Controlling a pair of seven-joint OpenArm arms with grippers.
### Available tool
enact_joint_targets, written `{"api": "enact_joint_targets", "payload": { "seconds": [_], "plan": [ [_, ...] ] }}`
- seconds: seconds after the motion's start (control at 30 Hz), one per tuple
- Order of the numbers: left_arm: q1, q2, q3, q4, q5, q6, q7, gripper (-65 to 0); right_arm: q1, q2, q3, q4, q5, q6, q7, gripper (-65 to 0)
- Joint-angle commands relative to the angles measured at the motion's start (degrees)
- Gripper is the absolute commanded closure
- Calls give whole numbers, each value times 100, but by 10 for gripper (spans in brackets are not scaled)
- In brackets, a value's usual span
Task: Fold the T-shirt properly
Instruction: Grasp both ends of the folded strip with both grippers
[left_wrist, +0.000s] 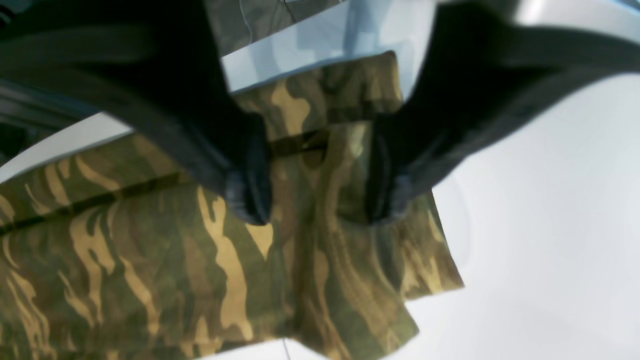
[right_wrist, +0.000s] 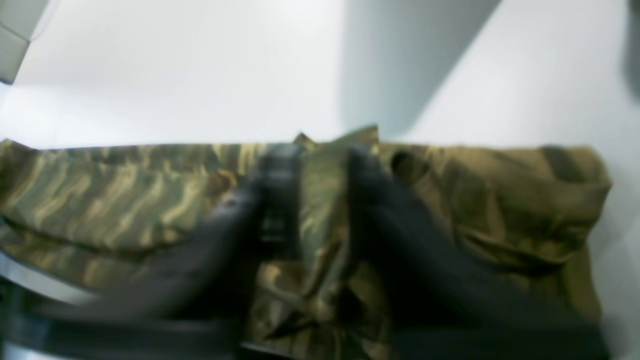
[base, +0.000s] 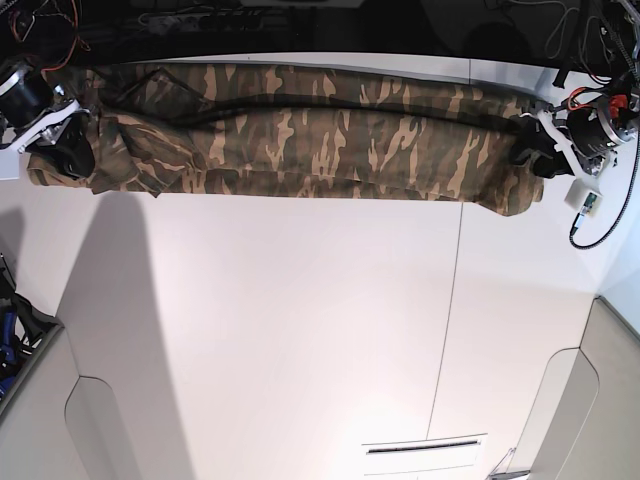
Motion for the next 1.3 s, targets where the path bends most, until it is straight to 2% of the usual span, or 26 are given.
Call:
{"api": "enact_joint_targets", "payload": {
  "seconds": [0.0,0.2,0.4,0.47,0.7,0.83,0.97,1.07,1.2,1.27],
  "plan": [
    [-11,-15,-55,90,-50,0,-107,-377,9,66,-11,-46,-68,37,153,0],
    [-11,262,-55,-94,197,2,-382,-381,13,293,-168,-1178,-463,37,656,0],
    [-11,308,-101,-306,568,328,-621,-382,195,540,-186,-2197,-389,39,710,0],
    [-13,310,-212,-306,562,448,-621,-381,201,555,-186,-2256,-240,39,678,0],
    [-11,328,-855,-317,243,448,-619,-382,223,555,-186,-2256,37,37,619,0],
    [-11,424,-859,-446,306,446,-621,-382,271,555,-186,-2256,72,37,579,0],
    [-11,535,-841,-673,262,396,-673,-427,271,555,-186,-2256,74,37,553,0],
    [-13,531,-841,-935,234,350,-802,-432,284,555,-186,-2256,74,37,533,0],
    [-13,531,-841,-1250,-127,120,-782,-432,282,557,-186,-2256,173,37,511,0],
    [-13,531,-841,-1370,-153,122,-791,-432,282,555,-186,-2256,256,37,468,0]
  ]
}}
